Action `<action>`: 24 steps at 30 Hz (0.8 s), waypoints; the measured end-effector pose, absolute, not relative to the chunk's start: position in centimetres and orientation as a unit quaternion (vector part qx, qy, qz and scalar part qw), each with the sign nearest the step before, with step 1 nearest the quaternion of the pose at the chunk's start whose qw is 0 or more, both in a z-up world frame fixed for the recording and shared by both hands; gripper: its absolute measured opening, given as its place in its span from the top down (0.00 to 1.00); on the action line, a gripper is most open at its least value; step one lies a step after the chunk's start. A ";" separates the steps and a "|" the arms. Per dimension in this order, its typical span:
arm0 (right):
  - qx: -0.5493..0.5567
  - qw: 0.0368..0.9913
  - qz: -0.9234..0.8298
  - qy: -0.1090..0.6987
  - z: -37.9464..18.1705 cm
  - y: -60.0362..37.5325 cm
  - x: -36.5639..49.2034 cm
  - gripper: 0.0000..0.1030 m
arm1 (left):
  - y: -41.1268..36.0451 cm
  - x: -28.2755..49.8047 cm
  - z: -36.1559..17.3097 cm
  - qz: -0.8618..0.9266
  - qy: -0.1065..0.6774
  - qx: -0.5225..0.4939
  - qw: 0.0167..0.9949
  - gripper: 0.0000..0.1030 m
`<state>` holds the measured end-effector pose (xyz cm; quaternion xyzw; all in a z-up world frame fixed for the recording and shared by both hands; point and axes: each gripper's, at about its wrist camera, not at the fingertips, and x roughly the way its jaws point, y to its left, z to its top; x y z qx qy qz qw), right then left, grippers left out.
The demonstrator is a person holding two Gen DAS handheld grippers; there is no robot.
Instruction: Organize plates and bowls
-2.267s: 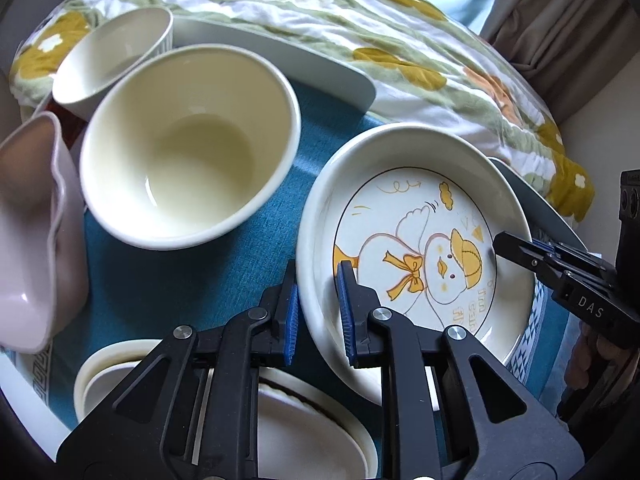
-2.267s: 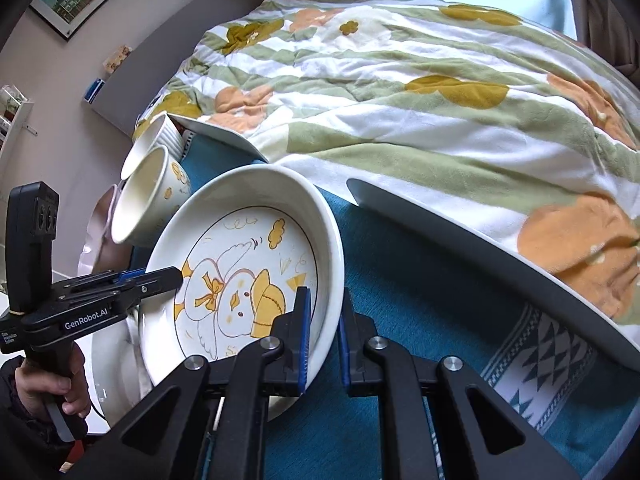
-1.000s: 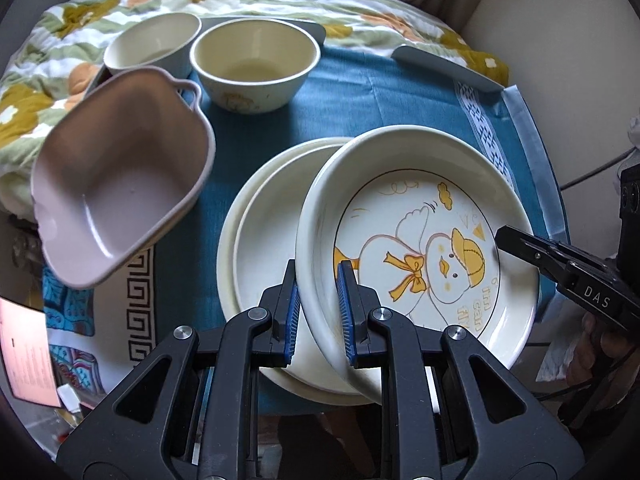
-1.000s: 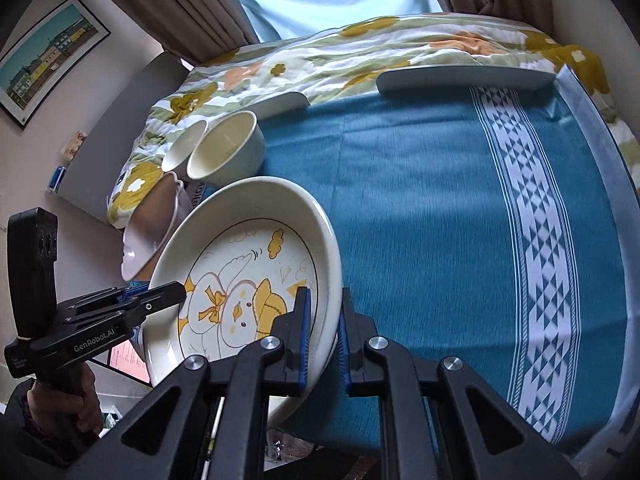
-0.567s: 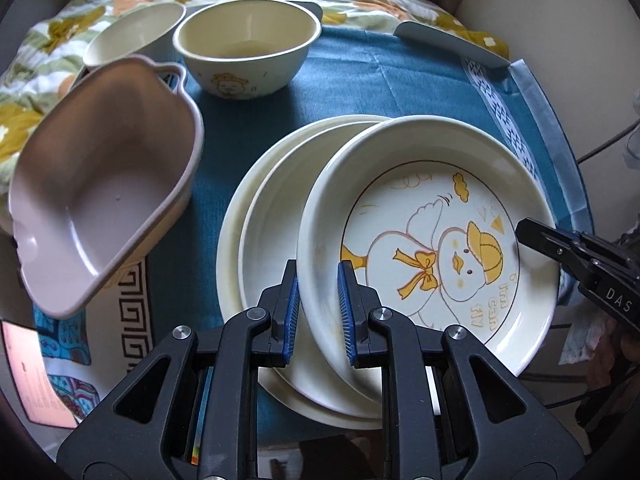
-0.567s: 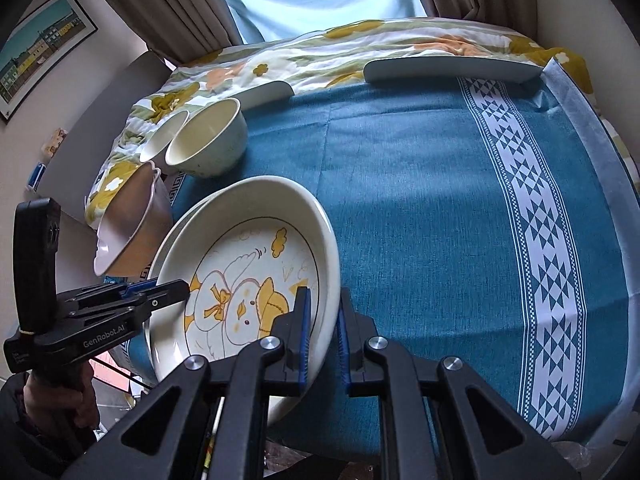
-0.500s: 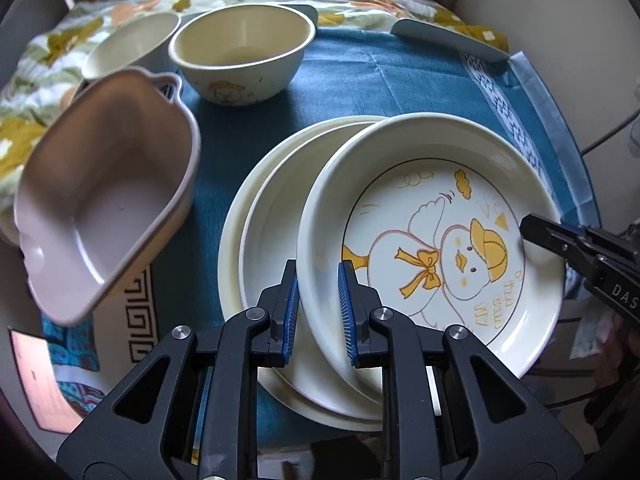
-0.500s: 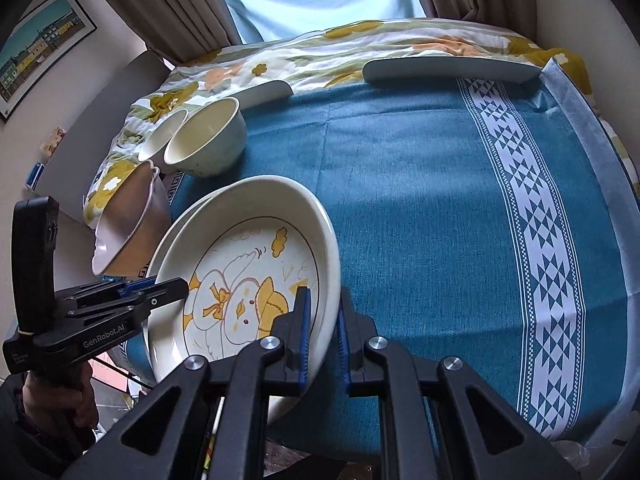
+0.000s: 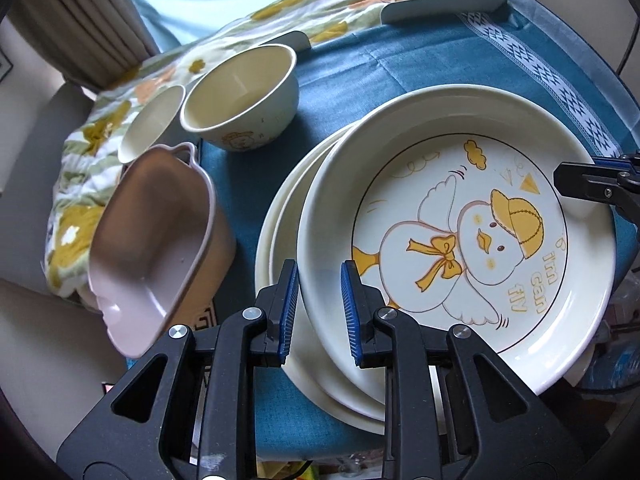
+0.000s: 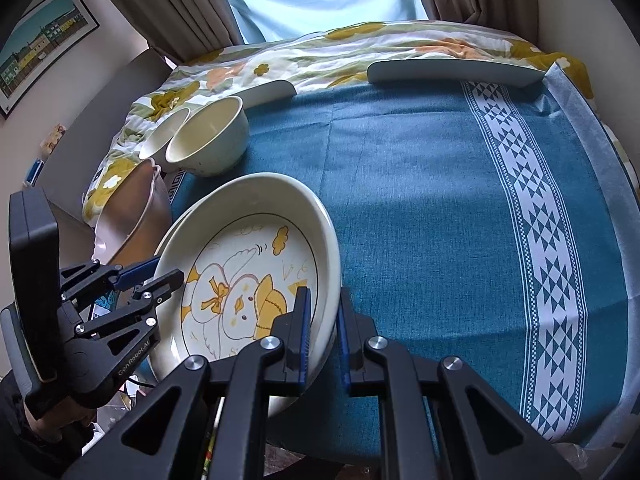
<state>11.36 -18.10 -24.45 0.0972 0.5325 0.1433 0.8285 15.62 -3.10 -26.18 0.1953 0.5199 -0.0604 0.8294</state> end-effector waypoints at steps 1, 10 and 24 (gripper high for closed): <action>0.097 0.828 0.144 0.533 -24.5 -18.1 11.4 0.89 | -3.0 15.6 -26.2 -0.057 0.518 0.200 0.830 0.81; 0.092 0.825 0.145 0.538 -25.0 -17.6 11.6 0.89 | -3.1 15.3 -26.3 -0.047 0.513 0.211 0.831 0.81; 0.082 0.826 0.141 0.539 -25.2 -17.5 11.6 0.89 | -4.0 14.6 -26.8 -0.016 0.490 0.265 0.830 0.81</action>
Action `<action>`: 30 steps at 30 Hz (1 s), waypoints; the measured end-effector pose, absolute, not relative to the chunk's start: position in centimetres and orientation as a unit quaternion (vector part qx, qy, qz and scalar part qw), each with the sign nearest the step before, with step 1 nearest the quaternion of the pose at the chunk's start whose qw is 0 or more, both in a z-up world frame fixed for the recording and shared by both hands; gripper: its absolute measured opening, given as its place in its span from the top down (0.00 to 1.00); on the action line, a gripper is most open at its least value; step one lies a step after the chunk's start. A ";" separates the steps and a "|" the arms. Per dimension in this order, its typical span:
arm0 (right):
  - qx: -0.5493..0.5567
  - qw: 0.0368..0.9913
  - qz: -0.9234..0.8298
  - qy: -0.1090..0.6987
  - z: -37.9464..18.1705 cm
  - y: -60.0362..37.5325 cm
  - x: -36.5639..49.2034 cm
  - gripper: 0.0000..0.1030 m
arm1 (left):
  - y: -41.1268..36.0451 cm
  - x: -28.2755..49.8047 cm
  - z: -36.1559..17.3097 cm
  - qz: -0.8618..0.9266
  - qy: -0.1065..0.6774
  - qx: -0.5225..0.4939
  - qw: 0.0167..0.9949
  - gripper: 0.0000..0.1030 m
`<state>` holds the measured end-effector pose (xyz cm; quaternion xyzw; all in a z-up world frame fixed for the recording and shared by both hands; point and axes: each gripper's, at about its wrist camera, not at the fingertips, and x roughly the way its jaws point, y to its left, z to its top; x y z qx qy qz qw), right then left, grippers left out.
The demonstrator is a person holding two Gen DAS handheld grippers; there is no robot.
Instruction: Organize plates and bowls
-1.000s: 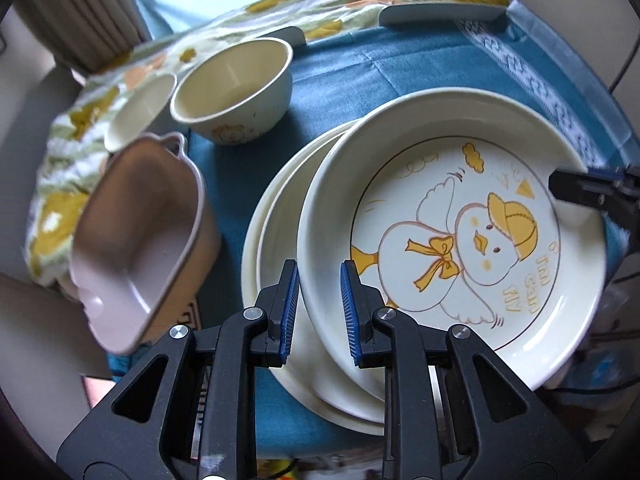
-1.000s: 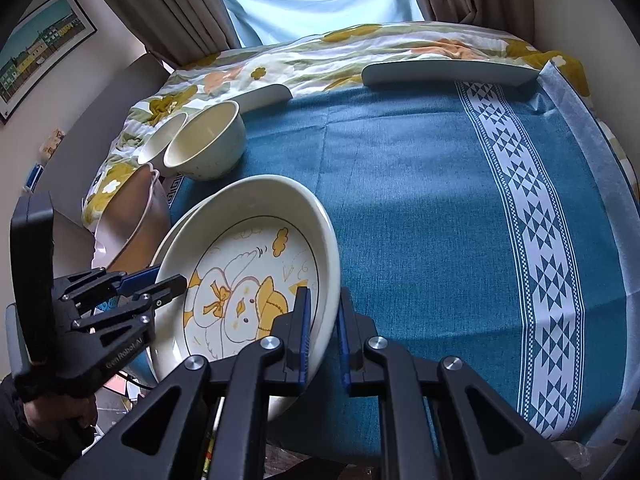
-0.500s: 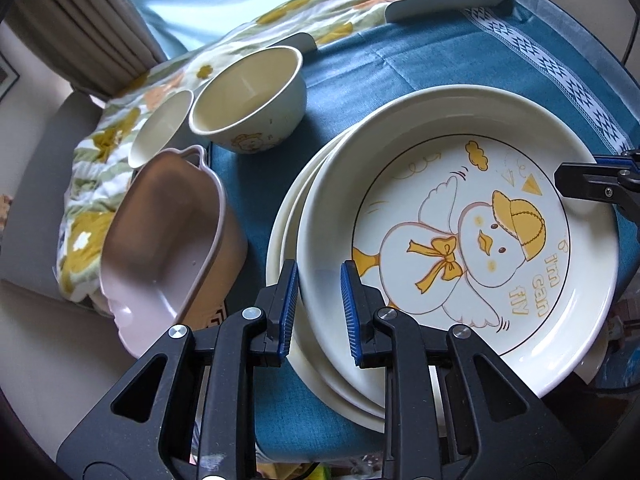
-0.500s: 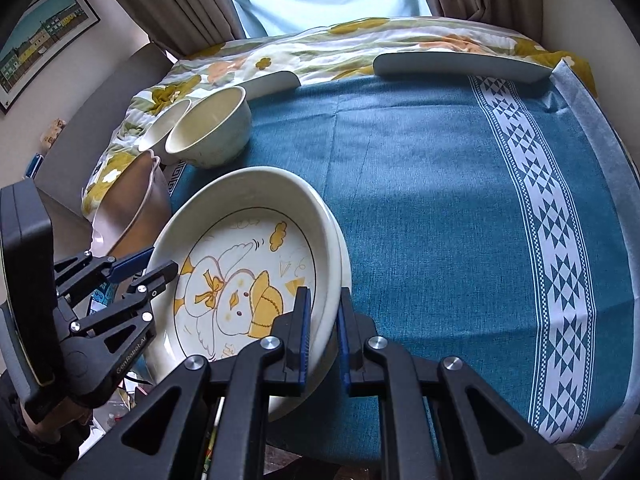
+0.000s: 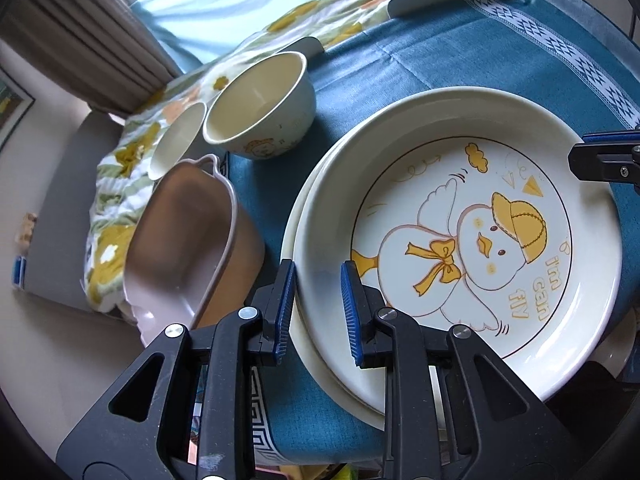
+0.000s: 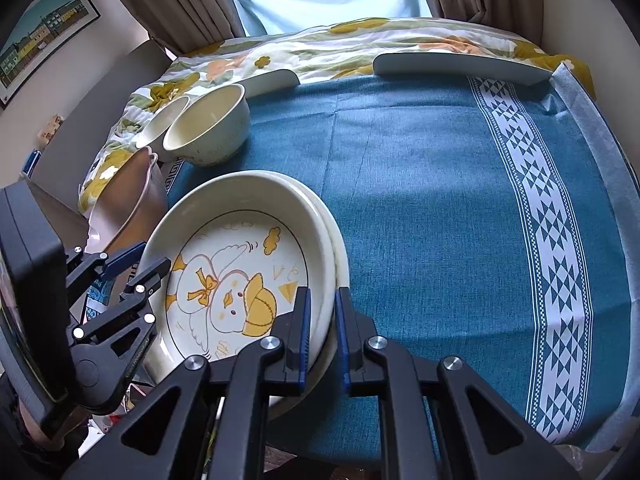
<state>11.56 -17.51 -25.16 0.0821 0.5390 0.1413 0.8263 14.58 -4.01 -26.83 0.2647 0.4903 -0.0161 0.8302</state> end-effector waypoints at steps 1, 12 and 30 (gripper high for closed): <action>0.082 0.826 0.141 0.539 -25.1 -17.4 11.5 0.89 | -4.0 14.6 -26.8 -0.016 0.491 0.263 0.831 0.81; 0.111 0.829 0.159 0.525 -21.6 -18.4 11.8 0.89 | -2.2 14.6 -22.0 -0.026 0.503 0.147 0.851 0.56; -0.044 0.775 0.359 0.518 -17.5 -7.1 18.9 0.01 | 12.9 11.7 -16.3 0.093 0.474 -0.145 0.863 0.00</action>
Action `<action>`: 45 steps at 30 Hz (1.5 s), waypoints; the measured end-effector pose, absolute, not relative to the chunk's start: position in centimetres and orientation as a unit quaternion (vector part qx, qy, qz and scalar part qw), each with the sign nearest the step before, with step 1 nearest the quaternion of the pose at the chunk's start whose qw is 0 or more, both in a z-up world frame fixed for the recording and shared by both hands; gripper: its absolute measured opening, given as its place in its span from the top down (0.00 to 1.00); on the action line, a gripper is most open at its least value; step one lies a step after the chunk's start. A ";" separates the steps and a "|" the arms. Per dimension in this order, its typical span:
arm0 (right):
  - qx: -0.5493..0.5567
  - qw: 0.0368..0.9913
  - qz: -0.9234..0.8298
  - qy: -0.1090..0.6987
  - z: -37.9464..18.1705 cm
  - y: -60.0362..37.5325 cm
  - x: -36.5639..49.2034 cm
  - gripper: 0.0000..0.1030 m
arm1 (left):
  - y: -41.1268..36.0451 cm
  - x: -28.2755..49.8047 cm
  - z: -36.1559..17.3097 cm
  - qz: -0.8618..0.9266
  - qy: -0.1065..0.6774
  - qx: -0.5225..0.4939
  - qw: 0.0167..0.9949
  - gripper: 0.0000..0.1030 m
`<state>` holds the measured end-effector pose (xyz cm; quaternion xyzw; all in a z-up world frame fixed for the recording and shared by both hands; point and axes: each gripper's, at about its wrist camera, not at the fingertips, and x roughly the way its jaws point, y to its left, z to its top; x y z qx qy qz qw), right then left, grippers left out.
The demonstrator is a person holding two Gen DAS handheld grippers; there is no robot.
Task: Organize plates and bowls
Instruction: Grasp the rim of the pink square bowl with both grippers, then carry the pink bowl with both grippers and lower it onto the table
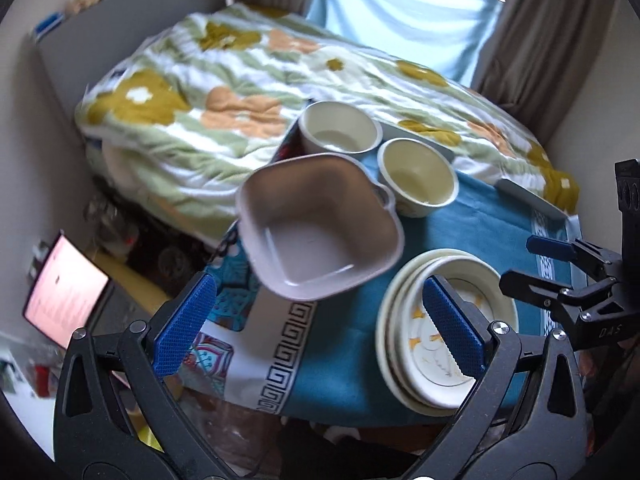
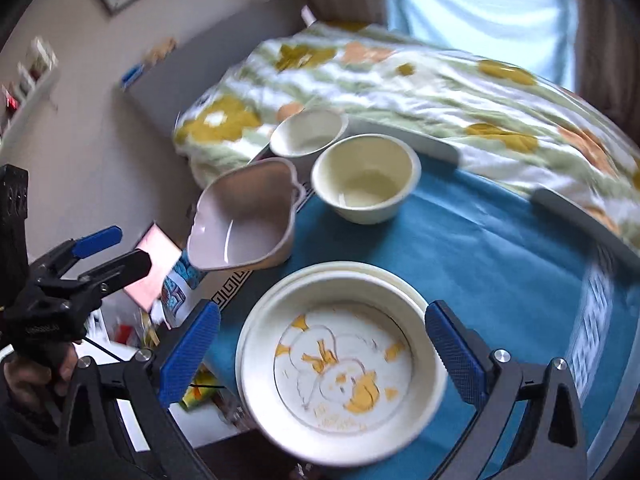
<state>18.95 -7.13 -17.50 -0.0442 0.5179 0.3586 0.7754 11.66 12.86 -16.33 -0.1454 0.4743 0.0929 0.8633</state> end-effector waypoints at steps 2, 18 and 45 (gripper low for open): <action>-0.048 0.772 0.358 0.522 -18.3 -5.4 19.9 0.01 | 14.8 11.8 -17.7 0.097 0.480 -0.175 0.854 0.00; -0.044 0.703 0.349 0.618 -26.7 4.1 25.1 0.65 | 20.2 18.4 -27.3 0.036 0.548 -0.244 0.800 0.62; -0.010 0.800 0.324 0.505 -16.5 -6.1 19.3 0.87 | 9.5 16.9 -14.6 0.013 0.483 -0.112 0.868 0.87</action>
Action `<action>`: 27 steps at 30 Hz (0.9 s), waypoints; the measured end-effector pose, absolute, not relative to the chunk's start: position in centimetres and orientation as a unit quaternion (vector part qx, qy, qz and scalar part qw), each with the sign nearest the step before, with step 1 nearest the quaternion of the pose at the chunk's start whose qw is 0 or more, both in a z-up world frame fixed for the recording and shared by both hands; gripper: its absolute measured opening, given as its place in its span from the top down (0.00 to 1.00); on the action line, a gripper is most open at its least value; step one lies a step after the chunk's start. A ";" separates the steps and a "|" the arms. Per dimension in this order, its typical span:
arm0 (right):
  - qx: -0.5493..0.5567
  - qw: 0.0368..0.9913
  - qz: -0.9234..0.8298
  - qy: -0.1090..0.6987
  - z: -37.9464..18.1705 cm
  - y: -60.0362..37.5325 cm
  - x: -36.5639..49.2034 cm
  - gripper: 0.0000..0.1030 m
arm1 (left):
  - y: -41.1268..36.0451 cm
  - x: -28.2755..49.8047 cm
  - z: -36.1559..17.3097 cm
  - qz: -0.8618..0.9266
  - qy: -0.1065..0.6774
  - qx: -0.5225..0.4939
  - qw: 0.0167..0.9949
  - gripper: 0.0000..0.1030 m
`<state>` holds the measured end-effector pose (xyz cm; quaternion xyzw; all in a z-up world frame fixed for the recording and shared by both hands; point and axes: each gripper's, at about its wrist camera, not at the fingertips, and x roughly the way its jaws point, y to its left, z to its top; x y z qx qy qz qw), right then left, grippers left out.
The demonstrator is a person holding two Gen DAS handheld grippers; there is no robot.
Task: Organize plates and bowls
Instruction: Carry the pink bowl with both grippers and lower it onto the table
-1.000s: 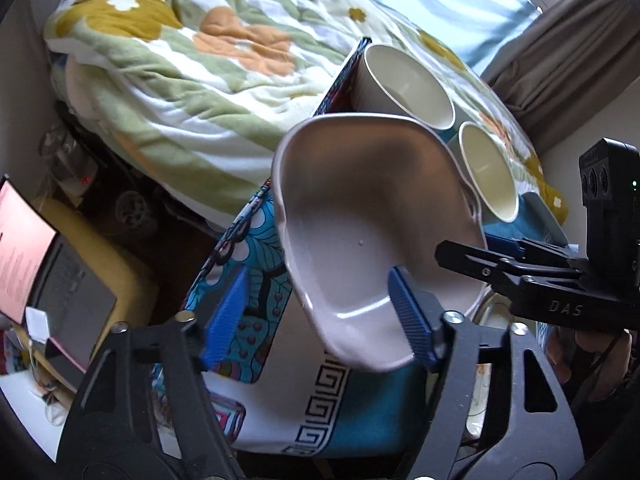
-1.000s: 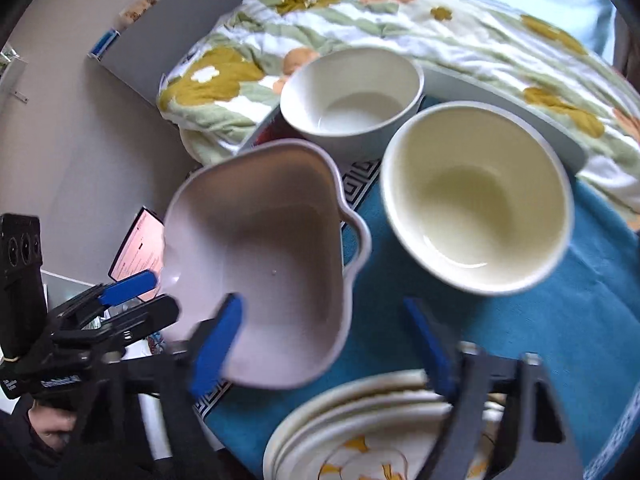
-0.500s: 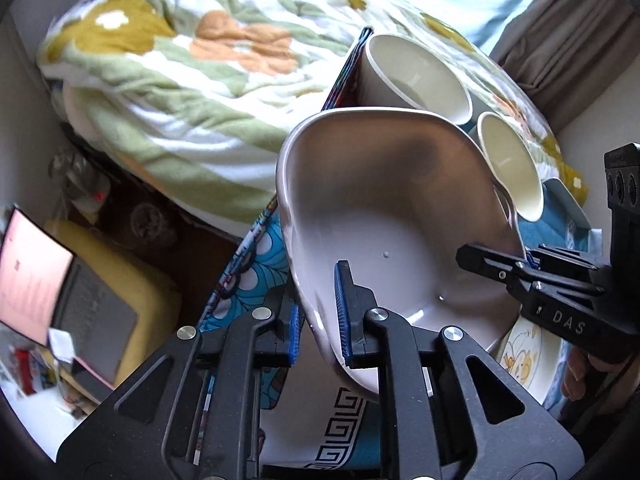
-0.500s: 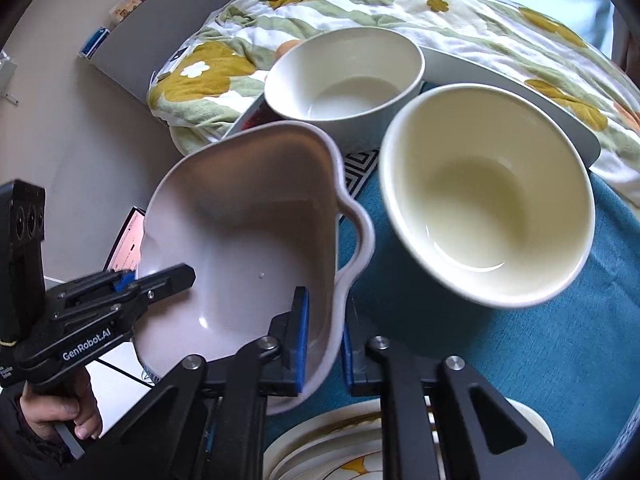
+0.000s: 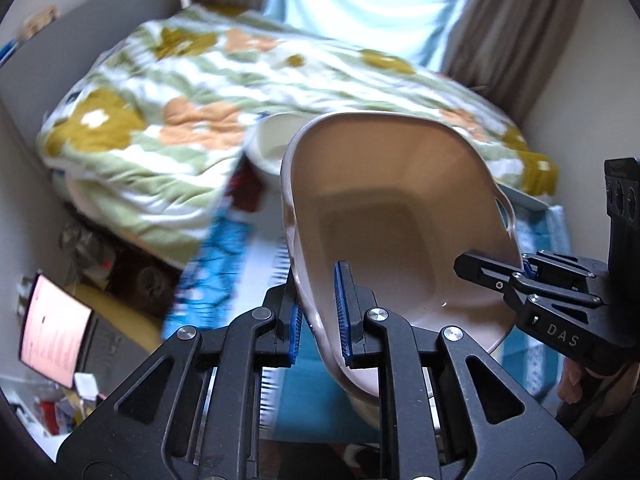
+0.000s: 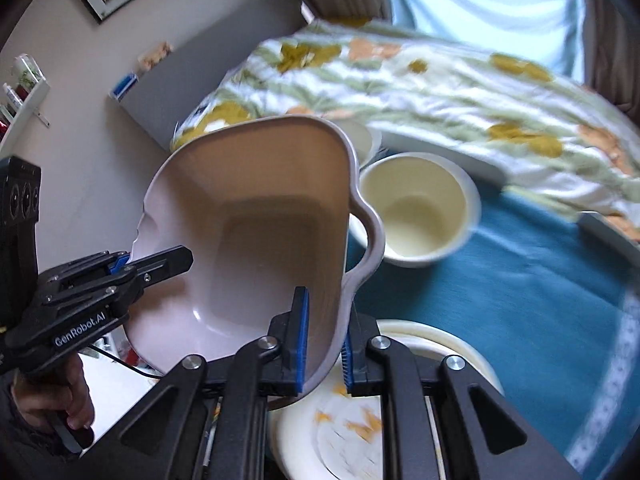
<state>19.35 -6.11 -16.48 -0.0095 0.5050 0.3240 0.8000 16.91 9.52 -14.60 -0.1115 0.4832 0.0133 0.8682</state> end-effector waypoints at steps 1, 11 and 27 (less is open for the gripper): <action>-0.007 0.806 0.317 0.501 -15.9 -7.6 18.9 0.87 | 7.7 16.8 -14.2 0.003 0.482 -0.105 0.870 0.87; 0.067 0.827 0.189 0.525 -16.2 -25.0 14.7 0.87 | -10.3 16.8 -16.1 -0.118 0.498 -0.089 0.854 0.87; 0.104 0.817 0.097 0.559 -25.5 -38.2 13.8 0.87 | -22.8 18.9 -27.4 -0.173 0.559 -0.068 0.808 0.87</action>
